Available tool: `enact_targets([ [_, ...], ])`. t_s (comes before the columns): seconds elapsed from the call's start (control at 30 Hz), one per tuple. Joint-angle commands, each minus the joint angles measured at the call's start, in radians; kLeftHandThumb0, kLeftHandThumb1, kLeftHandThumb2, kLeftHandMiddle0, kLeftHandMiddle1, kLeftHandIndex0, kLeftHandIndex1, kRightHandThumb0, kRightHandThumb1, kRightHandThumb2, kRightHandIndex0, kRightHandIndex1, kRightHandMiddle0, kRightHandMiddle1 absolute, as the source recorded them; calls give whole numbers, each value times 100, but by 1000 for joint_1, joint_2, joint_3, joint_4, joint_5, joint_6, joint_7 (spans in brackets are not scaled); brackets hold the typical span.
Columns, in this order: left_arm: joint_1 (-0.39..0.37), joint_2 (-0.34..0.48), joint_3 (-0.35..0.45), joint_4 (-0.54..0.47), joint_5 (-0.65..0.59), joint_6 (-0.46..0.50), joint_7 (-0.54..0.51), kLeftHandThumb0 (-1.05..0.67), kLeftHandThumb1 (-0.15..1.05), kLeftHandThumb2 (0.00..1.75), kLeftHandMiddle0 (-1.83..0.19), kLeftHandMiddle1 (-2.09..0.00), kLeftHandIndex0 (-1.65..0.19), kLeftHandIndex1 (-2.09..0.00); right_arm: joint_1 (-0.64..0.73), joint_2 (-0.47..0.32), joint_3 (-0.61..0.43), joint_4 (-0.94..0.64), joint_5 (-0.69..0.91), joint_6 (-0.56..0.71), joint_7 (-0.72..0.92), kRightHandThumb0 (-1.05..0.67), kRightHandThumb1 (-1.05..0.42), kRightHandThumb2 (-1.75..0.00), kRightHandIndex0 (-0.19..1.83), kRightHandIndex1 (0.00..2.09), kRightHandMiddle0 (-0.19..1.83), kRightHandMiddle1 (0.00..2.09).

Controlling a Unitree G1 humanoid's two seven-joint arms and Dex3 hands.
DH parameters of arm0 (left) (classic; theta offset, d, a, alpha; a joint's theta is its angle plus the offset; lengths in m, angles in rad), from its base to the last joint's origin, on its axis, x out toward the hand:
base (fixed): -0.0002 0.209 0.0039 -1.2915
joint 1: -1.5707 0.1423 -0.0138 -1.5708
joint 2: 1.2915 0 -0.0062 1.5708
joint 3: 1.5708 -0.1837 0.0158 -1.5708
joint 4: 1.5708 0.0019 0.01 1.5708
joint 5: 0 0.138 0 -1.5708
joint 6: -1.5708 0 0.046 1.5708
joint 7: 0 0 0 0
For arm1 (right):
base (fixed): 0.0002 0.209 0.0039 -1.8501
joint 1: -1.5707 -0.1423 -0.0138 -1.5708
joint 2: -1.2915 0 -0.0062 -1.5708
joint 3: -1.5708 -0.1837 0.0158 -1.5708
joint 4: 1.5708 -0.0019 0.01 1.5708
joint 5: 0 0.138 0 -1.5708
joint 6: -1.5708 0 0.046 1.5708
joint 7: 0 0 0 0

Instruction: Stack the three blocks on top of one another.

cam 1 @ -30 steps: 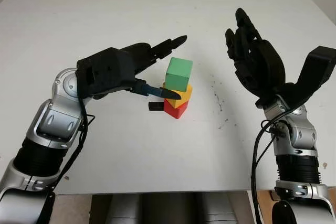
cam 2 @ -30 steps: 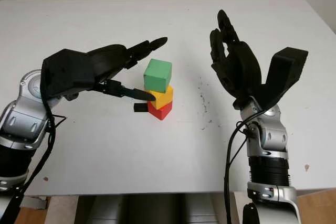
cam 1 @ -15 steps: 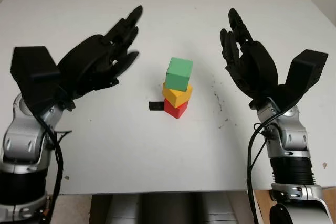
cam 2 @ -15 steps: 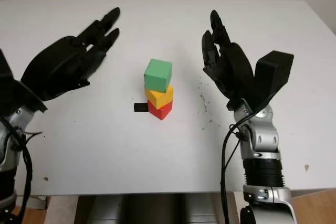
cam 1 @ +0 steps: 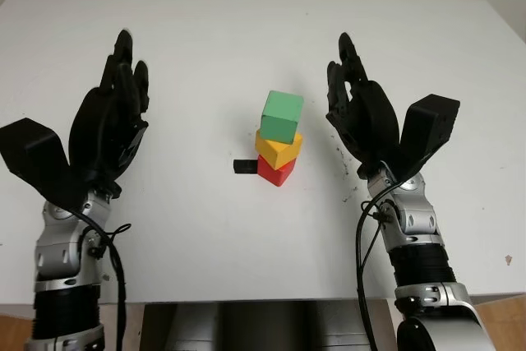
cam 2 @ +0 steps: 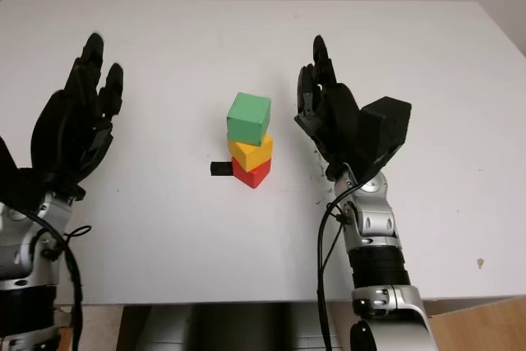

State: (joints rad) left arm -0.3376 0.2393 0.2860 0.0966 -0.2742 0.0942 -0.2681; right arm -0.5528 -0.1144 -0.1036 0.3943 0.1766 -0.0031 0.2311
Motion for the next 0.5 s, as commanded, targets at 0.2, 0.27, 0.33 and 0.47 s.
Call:
enact_targets([
  [0.2, -3, -13, -22, 72, 15, -64, 13, -82, 105, 70, 19, 0, 19, 0, -7, 7, -27, 35, 21, -20, -3, -67, -105, -82, -19, 0, -19, 0],
  [0.27, 0, -13, -27, 70, 15, -67, 16, -82, 105, 70, 19, 0, 19, 0, -3, 6, -30, 33, 24, -22, -1, -66, -105, -83, -19, 0, -19, 0],
  [0.33, 4, -13, -30, 69, 13, -72, 16, -81, 105, 70, 19, 0, 19, 0, 2, 5, -32, 31, 21, -25, -7, -64, -105, -83, -19, 0, -19, 0],
  [0.47, 7, -9, -38, 68, 13, -71, 11, -82, 105, 70, 19, 0, 19, 0, 10, 6, -40, 23, 22, -24, -26, -61, -105, -82, -19, 0, -19, 0],
])
